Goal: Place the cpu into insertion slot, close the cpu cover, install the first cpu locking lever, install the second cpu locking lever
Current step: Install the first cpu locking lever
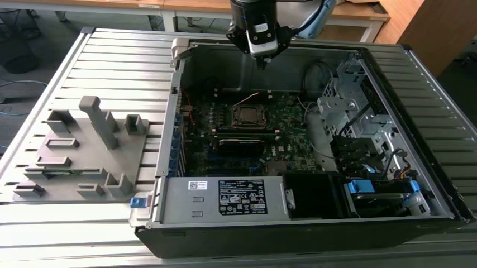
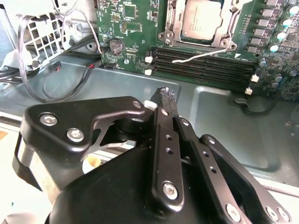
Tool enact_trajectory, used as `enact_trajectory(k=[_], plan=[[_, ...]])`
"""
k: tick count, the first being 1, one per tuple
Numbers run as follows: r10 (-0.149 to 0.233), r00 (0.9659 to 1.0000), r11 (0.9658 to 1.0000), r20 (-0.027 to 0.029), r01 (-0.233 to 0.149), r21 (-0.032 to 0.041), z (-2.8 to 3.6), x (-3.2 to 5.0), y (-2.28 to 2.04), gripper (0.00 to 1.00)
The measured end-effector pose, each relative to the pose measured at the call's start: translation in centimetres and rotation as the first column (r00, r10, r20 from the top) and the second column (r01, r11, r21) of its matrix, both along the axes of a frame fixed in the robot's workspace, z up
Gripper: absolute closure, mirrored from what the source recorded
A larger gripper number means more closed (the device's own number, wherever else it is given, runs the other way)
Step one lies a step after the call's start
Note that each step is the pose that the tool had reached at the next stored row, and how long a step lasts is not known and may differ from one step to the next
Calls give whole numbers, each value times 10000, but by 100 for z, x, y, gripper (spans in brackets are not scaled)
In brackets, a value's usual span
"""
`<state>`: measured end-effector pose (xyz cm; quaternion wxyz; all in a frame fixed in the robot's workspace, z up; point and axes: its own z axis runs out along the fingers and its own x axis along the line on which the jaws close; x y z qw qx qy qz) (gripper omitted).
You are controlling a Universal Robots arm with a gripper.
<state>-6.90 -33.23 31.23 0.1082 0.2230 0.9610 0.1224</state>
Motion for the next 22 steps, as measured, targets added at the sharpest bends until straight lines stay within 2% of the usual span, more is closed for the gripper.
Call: enact_trajectory(k=[11, 22], plan=[[-1, 10000, 10000, 0, 1, 11, -2, 0, 0, 89], [0, 10000, 10000, 1, 0, 11, -157, -1, 0, 89]])
